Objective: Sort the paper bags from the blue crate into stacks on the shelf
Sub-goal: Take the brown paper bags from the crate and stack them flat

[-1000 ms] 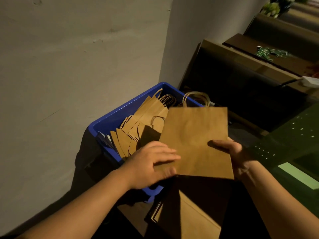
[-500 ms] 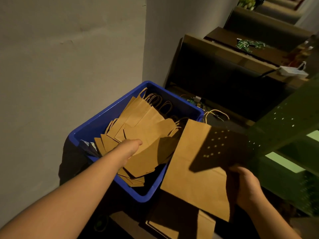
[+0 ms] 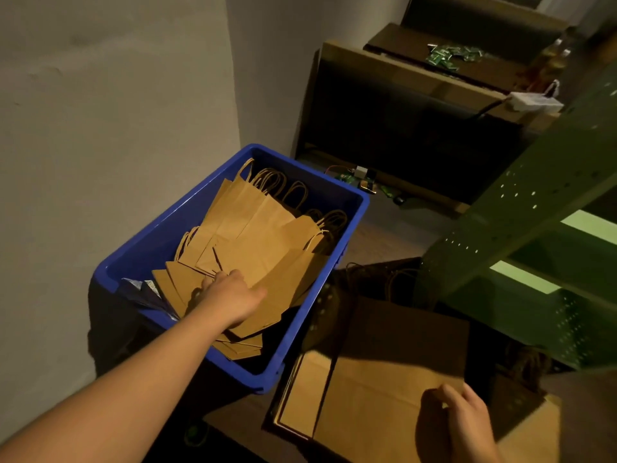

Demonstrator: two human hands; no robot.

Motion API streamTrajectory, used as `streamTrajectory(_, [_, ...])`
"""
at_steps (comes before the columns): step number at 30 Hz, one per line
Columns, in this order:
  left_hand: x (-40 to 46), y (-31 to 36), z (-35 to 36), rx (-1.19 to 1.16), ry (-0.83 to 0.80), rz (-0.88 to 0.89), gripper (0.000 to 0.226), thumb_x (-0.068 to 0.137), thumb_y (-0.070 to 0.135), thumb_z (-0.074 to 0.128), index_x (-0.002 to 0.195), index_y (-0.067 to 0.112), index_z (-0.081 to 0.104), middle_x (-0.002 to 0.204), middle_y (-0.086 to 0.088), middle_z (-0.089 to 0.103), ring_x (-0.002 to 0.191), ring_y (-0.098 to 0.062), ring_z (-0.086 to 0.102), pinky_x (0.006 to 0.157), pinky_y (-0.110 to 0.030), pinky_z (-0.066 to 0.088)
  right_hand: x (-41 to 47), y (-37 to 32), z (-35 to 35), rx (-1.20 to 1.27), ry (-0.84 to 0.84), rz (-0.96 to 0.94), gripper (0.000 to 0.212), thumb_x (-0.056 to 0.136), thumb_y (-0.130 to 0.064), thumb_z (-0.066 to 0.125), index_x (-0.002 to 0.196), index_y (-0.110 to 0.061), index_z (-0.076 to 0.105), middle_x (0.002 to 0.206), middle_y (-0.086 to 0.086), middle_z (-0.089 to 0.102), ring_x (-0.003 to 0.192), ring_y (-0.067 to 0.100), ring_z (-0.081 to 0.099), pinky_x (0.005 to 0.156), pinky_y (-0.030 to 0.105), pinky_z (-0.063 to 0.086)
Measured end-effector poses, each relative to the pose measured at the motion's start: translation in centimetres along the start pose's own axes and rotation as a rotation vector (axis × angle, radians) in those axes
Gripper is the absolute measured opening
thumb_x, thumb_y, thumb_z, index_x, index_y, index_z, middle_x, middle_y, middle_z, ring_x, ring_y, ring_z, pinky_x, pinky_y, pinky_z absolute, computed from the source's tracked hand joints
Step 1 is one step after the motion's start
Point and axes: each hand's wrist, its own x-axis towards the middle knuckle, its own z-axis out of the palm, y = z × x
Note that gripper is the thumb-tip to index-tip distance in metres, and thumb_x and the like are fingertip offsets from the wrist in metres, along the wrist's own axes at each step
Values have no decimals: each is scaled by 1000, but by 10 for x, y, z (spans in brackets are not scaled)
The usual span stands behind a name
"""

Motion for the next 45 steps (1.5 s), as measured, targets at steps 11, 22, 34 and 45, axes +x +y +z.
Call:
streamTrajectory(11, [-6, 16, 8, -131, 148, 169, 62, 93, 62, 50, 146, 28, 47, 142, -3, 56, 134, -29, 44, 107, -47, 43, 5, 9, 38, -203, -144, -62, 32, 103, -19, 58, 74, -14, 44, 75, 12, 54, 75, 28, 58, 66, 38, 45])
streamTrajectory(22, [-10, 13, 9, -73, 40, 139, 63, 92, 59, 50, 146, 26, 48, 143, -4, 55, 133, -29, 47, 106, -45, 45, 10, 22, 62, -873, 147, -277, 39, 92, -49, 70, 66, -20, 64, 62, -2, 63, 60, 14, 63, 62, 29, 54])
streamTrajectory(34, [-14, 16, -3, 147, -174, 94, 111, 73, 93, 44, 159, 26, 29, 161, -8, 35, 147, -38, 28, 114, -56, 37, -88, -119, 116, -273, -385, -569, 17, 103, -25, 58, 117, -33, 53, 83, -1, 71, 56, 3, 68, 47, 15, 49])
streamTrajectory(45, [-1, 20, -19, 218, -318, 75, 115, 75, 50, 77, 163, 39, 3, 165, -9, 16, 146, -42, 30, 111, -55, 43, -104, -138, 156, -338, -436, -546, 6, 102, -24, 57, 105, -27, 62, 87, 4, 73, 58, 20, 70, 59, 36, 64])
